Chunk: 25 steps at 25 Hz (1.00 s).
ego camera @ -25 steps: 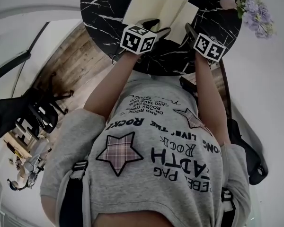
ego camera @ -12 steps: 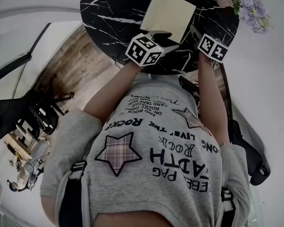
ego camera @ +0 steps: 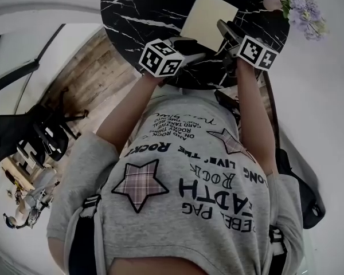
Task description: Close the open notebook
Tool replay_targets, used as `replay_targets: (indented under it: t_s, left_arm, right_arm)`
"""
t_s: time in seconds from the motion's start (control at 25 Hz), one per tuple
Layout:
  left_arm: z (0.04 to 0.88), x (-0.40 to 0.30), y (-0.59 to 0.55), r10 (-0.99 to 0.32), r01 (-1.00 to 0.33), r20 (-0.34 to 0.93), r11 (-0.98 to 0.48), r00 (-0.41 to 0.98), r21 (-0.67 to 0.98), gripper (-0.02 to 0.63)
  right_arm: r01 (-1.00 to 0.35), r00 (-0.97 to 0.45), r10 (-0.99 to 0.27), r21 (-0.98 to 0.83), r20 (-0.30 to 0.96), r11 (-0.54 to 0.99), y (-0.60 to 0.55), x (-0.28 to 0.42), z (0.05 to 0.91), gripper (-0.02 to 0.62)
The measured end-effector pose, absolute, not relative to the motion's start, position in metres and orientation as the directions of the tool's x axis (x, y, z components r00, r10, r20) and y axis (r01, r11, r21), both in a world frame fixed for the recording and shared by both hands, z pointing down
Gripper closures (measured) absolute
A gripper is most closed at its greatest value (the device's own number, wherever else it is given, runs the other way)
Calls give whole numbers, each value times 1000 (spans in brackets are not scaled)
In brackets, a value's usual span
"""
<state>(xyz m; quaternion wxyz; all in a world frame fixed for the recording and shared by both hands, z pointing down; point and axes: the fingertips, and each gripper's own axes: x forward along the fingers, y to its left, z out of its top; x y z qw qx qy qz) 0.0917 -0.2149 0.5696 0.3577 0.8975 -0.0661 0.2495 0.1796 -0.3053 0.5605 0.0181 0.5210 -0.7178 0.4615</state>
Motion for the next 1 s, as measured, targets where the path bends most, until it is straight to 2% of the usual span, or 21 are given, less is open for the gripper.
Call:
replay_targets:
  t_s: [0.12, 0.28, 0.36, 0.68, 0.88, 0.92, 1.0]
  left_arm:
    - [575, 74, -211, 54, -316, 530, -750, 846, 581, 425]
    - [583, 55, -212, -13, -392, 570, -739, 822, 548, 559]
    - [584, 49, -214, -41, -421, 573, -722, 818, 549, 597]
    - [579, 25, -231, -128, -506, 619, -713, 775, 486, 597]
    - [572, 19, -238, -164, -526, 613, -705, 773, 475, 597]
    - [572, 18, -240, -170, -530, 611, -702, 773, 475, 597]
    - [571, 17, -242, -180, -537, 609, -698, 772, 474, 597]
  right_arm:
    - [-745, -503, -726, -661, 469, 89, -315, 159, 543, 399]
    - [-765, -555, -685, -613, 473, 197, -320, 132, 530, 399]
    - [-764, -569, -673, -607, 472, 220, -319, 121, 526, 399]
    - [-742, -587, -684, -627, 433, 240, -322, 109, 506, 399]
    - [-755, -577, -670, -618, 466, 220, -321, 110, 508, 400]
    - [-762, -575, -665, -608, 477, 222, -320, 110, 510, 417]
    - [-780, -563, -661, -584, 496, 225, -320, 112, 512, 514]
